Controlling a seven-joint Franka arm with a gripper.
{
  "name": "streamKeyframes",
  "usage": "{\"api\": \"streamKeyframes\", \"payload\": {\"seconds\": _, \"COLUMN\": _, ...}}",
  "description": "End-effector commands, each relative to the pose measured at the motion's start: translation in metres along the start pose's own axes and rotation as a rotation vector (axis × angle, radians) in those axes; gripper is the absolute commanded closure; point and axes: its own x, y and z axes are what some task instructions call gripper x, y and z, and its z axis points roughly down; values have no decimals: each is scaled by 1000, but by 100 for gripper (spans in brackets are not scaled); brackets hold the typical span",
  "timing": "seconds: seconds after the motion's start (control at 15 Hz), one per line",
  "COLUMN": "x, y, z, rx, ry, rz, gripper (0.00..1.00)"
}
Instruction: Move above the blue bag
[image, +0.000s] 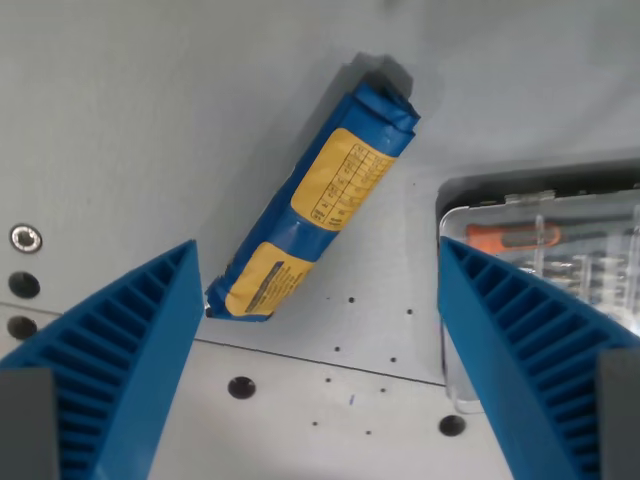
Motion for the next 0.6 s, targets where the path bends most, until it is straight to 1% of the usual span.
{"api": "streamKeyframes", "payload": {"seconds": 0.07, "x": -5, "y": -3, "z": 11, "rx": -4, "ry": 87, "rz": 190, "gripper": 0}}
{"api": "streamKeyframes", "payload": {"seconds": 0.6, "x": -12, "y": -6, "z": 35, "rx": 15, "ry": 86, "rz": 384, "gripper": 0}}
